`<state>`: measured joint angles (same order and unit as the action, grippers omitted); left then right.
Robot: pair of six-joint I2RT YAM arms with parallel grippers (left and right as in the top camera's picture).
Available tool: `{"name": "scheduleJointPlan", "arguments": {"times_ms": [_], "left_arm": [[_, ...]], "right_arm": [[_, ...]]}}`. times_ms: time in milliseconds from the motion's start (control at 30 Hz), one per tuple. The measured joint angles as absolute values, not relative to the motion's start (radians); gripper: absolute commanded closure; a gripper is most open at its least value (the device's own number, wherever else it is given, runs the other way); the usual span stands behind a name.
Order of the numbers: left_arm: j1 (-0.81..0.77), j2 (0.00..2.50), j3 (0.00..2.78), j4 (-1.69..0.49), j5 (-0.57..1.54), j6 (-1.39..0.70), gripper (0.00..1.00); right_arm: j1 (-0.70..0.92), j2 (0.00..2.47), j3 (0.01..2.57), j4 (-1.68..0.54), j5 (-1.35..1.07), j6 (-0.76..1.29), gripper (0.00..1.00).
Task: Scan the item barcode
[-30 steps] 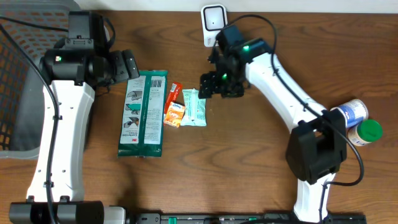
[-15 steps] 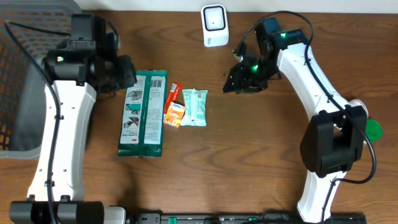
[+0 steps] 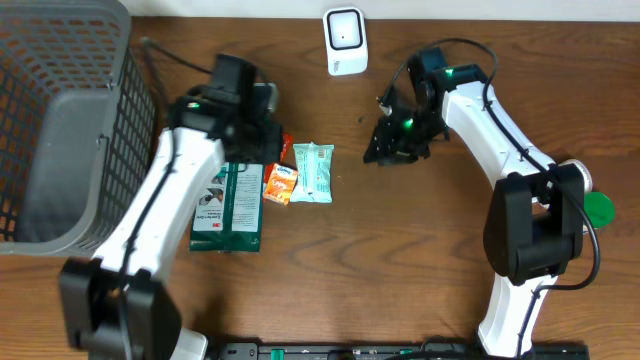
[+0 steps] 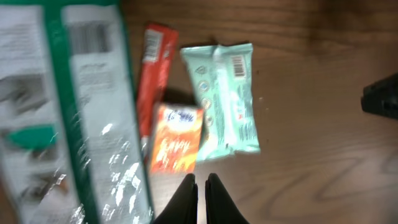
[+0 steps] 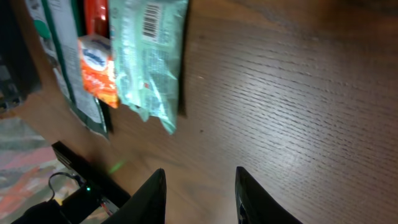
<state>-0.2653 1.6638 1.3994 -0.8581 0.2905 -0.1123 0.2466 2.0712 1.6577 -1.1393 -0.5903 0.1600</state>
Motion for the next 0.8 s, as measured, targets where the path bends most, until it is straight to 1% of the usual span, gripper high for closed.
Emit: {"name": "scheduleJointPlan", "arguments": {"times_ms": [267, 367, 500, 633, 800], "left_arm": [[-0.299, 1.889, 1.397, -0.584, 0.269, -0.099, 0.92], [-0.299, 1.959, 1.397, -0.538, 0.262, -0.100, 0.93], [-0.299, 2.019, 1.397, -0.535, 0.259, -0.120, 0.92], [-0.308, 2.046, 1.397, -0.592, 0.263, -0.140, 0.93], [-0.346, 2.047, 1.396, -0.636, 0.339, -0.155, 0.92]], "right_arm": [[0.236, 2.071, 1.606, -1.107, -0.588, 0.160, 0.68], [0.232, 2.071, 1.606, -1.106, -0.588, 0.160, 0.68], [0.231, 2.071, 1.606, -1.106, -0.587, 0.160, 0.67], [0.231, 2.071, 1.606, -1.105, -0.581, 0.160, 0.67], [0.231, 2.071, 1.606, -1.104, -0.575, 0.159, 0.65]]}}
